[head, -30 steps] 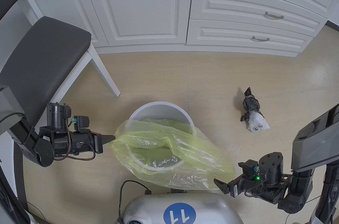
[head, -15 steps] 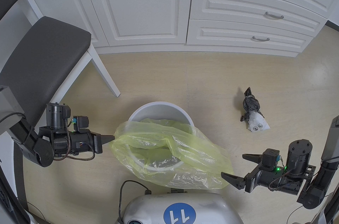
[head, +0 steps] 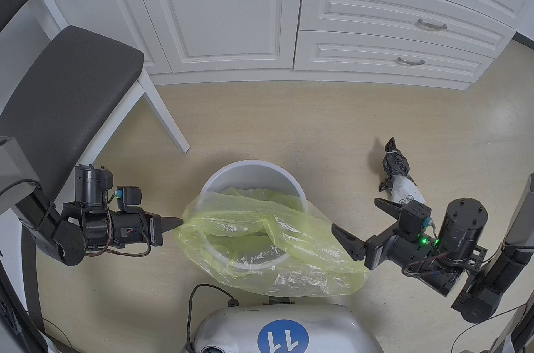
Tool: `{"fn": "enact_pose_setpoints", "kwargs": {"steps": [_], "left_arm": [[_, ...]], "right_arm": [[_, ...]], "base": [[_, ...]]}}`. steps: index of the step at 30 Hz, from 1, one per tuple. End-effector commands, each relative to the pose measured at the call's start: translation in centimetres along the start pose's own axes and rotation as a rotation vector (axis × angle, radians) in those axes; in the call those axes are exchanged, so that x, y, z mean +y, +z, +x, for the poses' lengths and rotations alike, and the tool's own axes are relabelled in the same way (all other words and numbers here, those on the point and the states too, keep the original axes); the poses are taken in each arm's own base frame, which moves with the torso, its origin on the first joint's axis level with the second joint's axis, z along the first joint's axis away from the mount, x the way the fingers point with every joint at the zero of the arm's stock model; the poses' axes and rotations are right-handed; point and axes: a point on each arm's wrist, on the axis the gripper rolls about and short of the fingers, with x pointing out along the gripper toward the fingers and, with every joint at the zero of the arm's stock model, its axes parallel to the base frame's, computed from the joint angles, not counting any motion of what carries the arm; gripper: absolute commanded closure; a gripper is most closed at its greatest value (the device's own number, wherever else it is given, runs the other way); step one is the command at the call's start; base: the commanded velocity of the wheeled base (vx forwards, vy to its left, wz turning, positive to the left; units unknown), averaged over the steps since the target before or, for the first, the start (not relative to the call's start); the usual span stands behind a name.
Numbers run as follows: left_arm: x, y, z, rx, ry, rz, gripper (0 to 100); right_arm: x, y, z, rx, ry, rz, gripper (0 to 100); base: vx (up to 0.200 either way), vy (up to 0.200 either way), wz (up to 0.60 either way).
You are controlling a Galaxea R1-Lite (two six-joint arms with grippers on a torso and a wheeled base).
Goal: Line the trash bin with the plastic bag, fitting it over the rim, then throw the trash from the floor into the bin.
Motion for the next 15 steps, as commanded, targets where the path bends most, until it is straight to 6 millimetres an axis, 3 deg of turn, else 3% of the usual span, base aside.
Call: {"fn": "enact_pose_setpoints", "kwargs": {"steps": [1,7,15], "left_arm": [[-0.3,-0.1,-0.4,0.005,0.003,-0.003,0],[-0.2,0.0,-0.6,-0.004,0.017,0.003,0],[0.0,-0.1,-1.6,-0.013,0.094,0.1,0]], "right_arm": [[2.8,2.2,3.4,0.026,0.005,-0.058,0],[3.9,4.0,5.6,0.101,-0.021,-0.055,0],[4.4,3.0,5.8,0.142,-0.006,-0.023,0]], "base": [[0.0,0.0,0.0],[0.0,0.0,0.0],[0.0,0.0,0.0]]}}
